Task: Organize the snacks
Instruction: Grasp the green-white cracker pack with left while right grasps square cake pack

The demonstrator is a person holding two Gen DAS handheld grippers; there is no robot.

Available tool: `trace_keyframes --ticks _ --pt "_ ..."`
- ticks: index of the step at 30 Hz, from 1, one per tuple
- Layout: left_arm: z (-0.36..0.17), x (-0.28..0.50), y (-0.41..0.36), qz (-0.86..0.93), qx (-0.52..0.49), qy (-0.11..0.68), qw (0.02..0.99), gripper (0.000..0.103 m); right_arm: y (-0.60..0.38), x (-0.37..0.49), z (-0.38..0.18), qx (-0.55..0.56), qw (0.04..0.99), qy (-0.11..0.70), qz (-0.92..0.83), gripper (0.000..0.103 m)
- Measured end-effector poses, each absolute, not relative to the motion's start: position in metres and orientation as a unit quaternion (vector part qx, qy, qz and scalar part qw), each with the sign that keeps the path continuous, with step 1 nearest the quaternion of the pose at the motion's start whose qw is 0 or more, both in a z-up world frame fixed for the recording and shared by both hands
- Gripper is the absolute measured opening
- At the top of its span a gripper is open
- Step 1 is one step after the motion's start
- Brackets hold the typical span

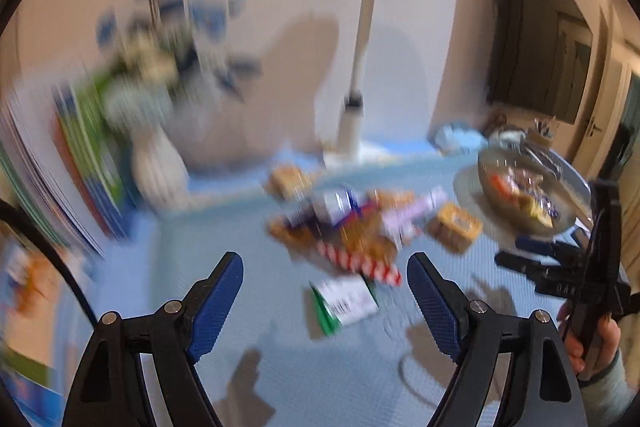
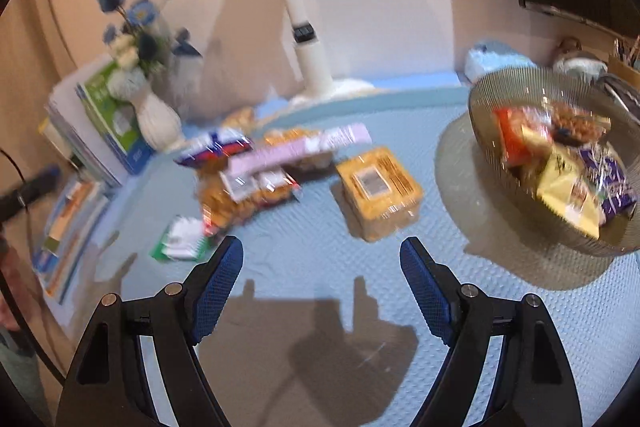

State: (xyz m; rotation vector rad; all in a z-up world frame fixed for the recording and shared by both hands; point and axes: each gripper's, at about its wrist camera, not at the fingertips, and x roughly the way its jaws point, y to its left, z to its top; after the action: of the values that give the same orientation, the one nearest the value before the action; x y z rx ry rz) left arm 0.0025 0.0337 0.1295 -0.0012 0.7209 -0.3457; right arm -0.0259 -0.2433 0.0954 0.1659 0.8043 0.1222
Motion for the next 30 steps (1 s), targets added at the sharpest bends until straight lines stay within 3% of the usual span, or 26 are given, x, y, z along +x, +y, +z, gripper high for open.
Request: trace_keyframes --ticks 4,10,20,30 --pt "0.063 0.025 0.019 -0.172 -0.007 0.401 0.9 0.082 -0.262 -0.017 0.077 0.096 0.903 0.417 0.047 0.082" --pt "0.034 0.062 0.011 -0.194 -0.032 0.426 0.883 0.082 -0.284 0.019 0.058 0.143 0.878 0.457 0.028 0.082" --pt "0.017 0.077 -0.005 -0.252 -0.032 0.454 0.854 0.082 -0.267 0.053 0.047 0.098 0.887 0.451 -0.001 0.082" --pt "0.029 0.034 -0.03 -0.314 0.07 0.456 0.83 0.082 -0.253 0.044 0.046 0.067 0.885 0.458 0.049 0.082"
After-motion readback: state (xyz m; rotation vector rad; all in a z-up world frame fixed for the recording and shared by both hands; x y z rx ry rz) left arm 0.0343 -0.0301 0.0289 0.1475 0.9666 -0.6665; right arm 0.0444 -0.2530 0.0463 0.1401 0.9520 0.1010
